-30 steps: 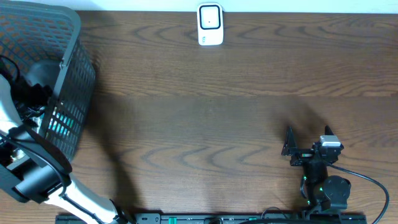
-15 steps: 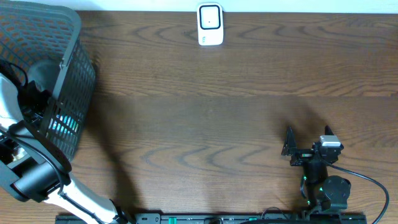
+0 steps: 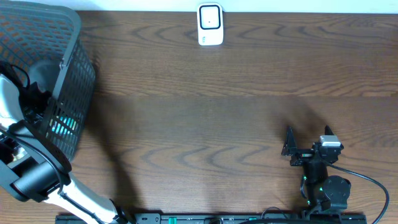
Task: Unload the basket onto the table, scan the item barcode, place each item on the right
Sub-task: 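Reach the left gripper into the grey basket and grasp a tissue pack, then lift the tissue pack out and carry it toward the white scanner, then release the tissue pack onto the table in front of the scanner, then move the left gripper back over the grey basket, then grasp a yellow snack bag inside the basket with the left gripper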
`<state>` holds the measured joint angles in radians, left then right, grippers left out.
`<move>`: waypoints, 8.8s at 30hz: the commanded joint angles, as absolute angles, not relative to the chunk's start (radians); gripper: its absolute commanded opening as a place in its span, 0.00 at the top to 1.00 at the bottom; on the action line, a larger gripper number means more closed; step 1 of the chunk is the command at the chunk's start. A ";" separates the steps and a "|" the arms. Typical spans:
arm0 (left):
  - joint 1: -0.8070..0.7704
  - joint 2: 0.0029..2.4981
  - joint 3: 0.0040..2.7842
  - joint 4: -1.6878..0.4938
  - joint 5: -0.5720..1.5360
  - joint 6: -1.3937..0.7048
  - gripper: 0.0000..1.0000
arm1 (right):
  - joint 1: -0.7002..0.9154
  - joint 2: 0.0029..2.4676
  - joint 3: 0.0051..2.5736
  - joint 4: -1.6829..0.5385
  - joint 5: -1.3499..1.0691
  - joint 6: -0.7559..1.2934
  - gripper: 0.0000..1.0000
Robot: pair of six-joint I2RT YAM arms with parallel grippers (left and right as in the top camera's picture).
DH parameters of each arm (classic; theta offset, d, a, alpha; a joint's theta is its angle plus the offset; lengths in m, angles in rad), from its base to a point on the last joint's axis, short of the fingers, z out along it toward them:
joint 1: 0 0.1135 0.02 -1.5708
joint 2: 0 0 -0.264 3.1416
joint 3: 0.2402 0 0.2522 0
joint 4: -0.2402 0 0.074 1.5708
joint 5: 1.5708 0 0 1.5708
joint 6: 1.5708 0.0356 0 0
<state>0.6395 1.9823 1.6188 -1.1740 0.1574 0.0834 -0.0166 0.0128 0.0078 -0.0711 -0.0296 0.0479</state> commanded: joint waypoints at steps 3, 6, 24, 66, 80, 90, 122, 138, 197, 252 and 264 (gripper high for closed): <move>0.638 1.992 1.589 -1.165 0.171 -0.089 0.18 | -0.021 0.012 0.006 -0.075 -0.028 0.051 0.01; 0.638 1.992 1.575 -1.159 0.172 -0.268 0.14 | -0.021 0.012 0.006 -0.075 -0.028 0.051 0.01; 0.638 1.992 1.345 -0.855 0.164 -0.480 0.45 | -0.021 0.012 0.006 -0.075 -0.028 0.051 0.01; 0.516 1.133 1.610 -0.582 0.603 -0.495 0.92 | -0.021 0.012 0.006 -0.075 -0.029 0.051 0.01; -0.166 1.467 1.585 -0.669 0.474 -0.393 0.92 | -0.021 0.012 0.006 -0.075 -0.028 0.051 0.01; -0.458 1.837 1.585 -0.647 0.275 -0.398 0.92 | -0.021 0.012 0.006 -0.075 -0.028 0.051 0.01; -0.526 1.898 1.586 -0.674 0.405 -0.503 0.02 | -0.021 0.012 0.006 -0.075 -0.028 0.051 0.01; -0.453 1.797 1.586 -0.857 0.411 -0.443 0.02 | -0.021 0.012 0.006 -0.075 -0.028 0.051 0.01; -0.148 1.475 1.586 -1.045 0.445 -0.433 0.02 | -0.021 0.012 0.006 -0.075 -0.029 0.051 0.01; 0.797 1.676 1.607 -1.073 0.050 -0.160 0.00 | -0.021 0.012 0.006 -0.075 -0.028 0.051 0.01; 0.539 1.851 1.592 -1.052 -0.326 -0.128 0.00 | -0.021 0.012 0.006 -0.075 -0.028 0.051 0.01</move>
<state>0.5903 1.8034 1.5929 -1.0531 -0.1570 -0.1478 -0.0166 0.0128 0.0078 -0.0711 -0.0296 0.0483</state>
